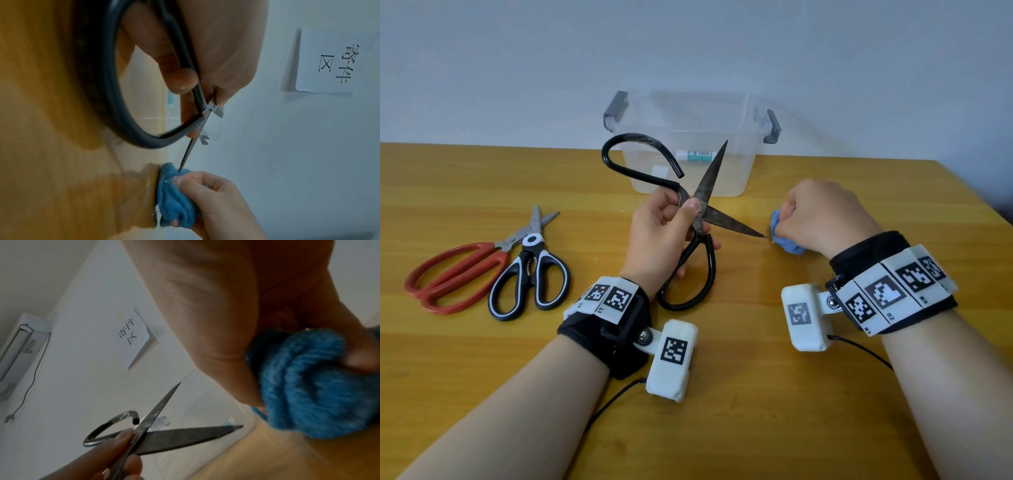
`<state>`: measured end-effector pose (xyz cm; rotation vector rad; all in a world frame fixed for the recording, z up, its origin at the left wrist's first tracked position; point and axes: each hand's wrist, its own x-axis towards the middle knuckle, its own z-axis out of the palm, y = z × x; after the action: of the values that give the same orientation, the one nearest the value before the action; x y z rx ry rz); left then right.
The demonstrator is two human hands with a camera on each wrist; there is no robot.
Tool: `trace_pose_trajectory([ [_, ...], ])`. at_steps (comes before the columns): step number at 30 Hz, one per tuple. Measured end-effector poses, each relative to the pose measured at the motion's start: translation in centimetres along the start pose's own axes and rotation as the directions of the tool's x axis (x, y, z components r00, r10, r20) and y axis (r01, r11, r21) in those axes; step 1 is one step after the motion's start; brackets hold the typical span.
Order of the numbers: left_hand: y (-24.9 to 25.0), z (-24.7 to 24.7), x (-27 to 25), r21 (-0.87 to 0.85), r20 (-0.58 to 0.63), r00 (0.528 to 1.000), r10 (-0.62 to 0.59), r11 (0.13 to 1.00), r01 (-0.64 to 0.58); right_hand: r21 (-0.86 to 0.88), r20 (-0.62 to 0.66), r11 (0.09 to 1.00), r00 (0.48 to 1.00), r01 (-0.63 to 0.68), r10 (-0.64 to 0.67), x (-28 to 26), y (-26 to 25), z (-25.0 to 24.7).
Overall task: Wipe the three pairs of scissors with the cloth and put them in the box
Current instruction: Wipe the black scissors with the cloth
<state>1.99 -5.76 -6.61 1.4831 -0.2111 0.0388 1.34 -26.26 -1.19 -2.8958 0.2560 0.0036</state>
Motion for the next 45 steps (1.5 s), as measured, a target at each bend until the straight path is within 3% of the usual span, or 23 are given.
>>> trace_pose_trajectory([
  [5, 0.3, 0.1, 0.1, -0.043, -0.006, 0.998, -0.069, 0.997, 0.068, 0.2, -0.283, 0.975, 0.958, 0.095, -0.036, -0.1, 0.1, -0.8],
  [8, 0.3, 0.2, 0.0, -0.057, 0.021, 0.996, -0.089, 0.994, 0.09, 0.347, -0.353, 0.925, 0.935, 0.156, -0.025, -0.1, -0.3, -1.1],
  [13, 0.6, 0.1, -0.2, -0.086, 0.024, 0.998, -0.054, 0.995, 0.056, 0.441, -0.376, 0.869, 0.925, 0.223, -0.047, -0.2, -0.3, -1.3],
  [17, 0.6, 0.1, -0.3, -0.116, 0.037, 0.999, -0.028, 0.993, 0.032, 0.527, -0.481, 0.797, 0.877, 0.297, -0.008, -0.1, -0.6, -1.3],
  [19, 0.6, 0.1, -0.3, -0.125, 0.05, 0.999, -0.016, 0.992, 0.022, 0.553, -0.449, 0.788, 0.893, 0.271, 0.008, 0.0, -0.6, -1.1],
  [23, 0.6, 0.0, -0.3, -0.139, 0.057, 0.998, 0.002, 0.99, 0.006, 0.472, -0.3, 0.874, 0.953, 0.118, 0.033, 0.9, 0.4, -0.2],
  [27, 0.5, -0.1, -0.3, -0.155, 0.069, 0.997, 0.023, 0.988, -0.012, 0.405, -0.263, 0.9, 0.963, 0.16, -0.052, 0.9, 0.4, -0.4],
  [30, 0.5, -0.1, -0.4, -0.183, 0.096, 0.995, 0.02, 0.983, -0.002, 0.388, -0.308, 0.903, 0.949, 0.187, -0.064, 0.5, -0.1, -0.6],
  [33, 0.4, -0.1, -0.3, -0.191, 0.091, 0.996, 0.019, 0.982, -0.002, 0.41, -0.32, 0.888, 0.945, 0.207, -0.073, -0.3, -0.6, -1.3],
  [39, 0.4, 0.0, -0.2, -0.19, 0.018, 0.999, 0.05, 0.981, -0.046, 0.464, -0.191, 0.85, 0.965, 0.249, -0.178, -1.6, -2.0, -2.3],
  [45, 0.2, 0.0, 0.2, -0.183, -0.089, 0.995, 0.05, 0.981, -0.065, 0.627, -0.19, 0.729, 0.962, 0.274, -0.198, -1.8, -2.1, -2.8],
])
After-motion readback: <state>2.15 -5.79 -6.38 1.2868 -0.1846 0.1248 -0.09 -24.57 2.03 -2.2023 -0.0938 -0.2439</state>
